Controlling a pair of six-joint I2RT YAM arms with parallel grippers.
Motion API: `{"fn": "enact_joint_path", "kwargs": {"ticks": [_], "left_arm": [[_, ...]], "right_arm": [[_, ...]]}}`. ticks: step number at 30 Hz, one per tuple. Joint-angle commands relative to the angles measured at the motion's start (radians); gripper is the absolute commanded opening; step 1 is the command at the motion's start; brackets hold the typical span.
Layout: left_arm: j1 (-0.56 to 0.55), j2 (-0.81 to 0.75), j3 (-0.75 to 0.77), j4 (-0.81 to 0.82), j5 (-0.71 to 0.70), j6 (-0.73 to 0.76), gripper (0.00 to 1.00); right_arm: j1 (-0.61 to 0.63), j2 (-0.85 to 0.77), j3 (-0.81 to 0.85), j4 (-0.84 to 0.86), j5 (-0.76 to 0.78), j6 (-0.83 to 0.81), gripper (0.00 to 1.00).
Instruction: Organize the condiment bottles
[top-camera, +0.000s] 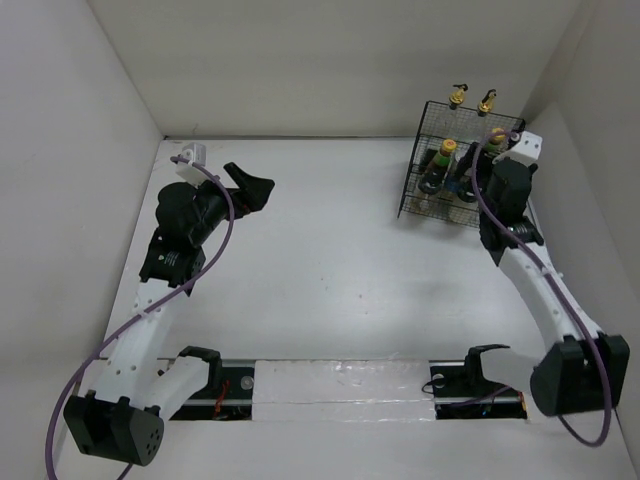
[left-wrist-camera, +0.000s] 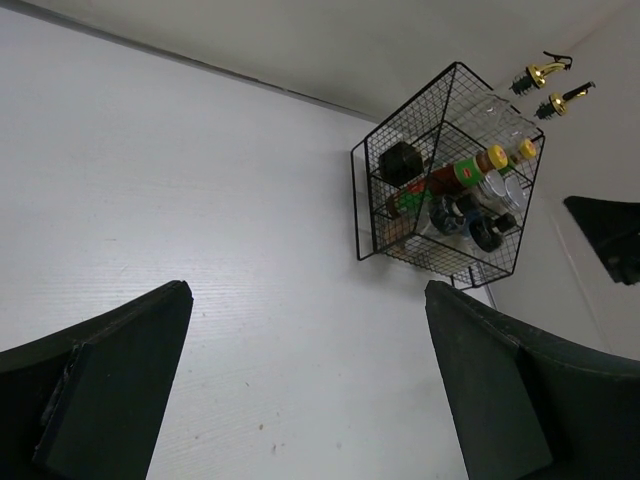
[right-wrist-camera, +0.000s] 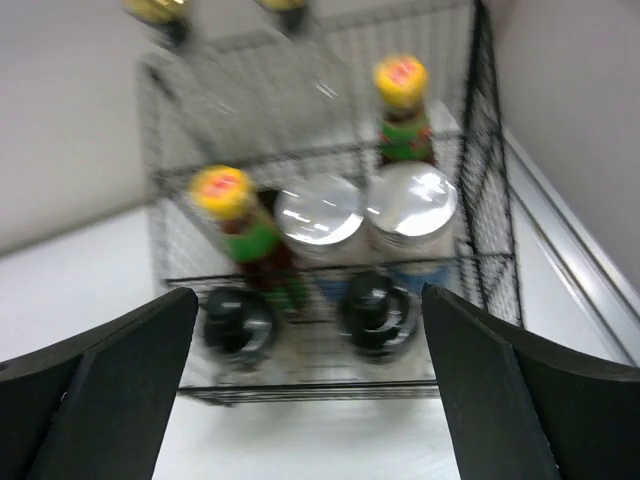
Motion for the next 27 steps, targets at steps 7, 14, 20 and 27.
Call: {"fn": "enact_joint_path", "kwargs": {"ticks": [7, 14, 20, 27], "left_arm": [[0.02, -0.034, -0.004, 0.062, 0.013, -0.008, 0.99], [0.029, -0.055, -0.013, 0.062, 0.004, -0.008, 0.99], [0.029, -0.065, -0.013, 0.076, 0.024, -0.017, 0.99], [0.029, -0.065, -0.024, 0.111, 0.061, -0.028, 0.99]], "right_arm": [[0.282, -0.255, -0.206, 0.308, -0.48, 0.07, 1.0], [0.585, -0.192, -0.358, 0.296, -0.568, -0.024, 1.0], [0.694, -0.121, -0.435, 0.322, -0.505, -0.022, 1.0], [0.726, -0.066, -0.384, 0.305, -0.448, -0.012, 1.0]]}}
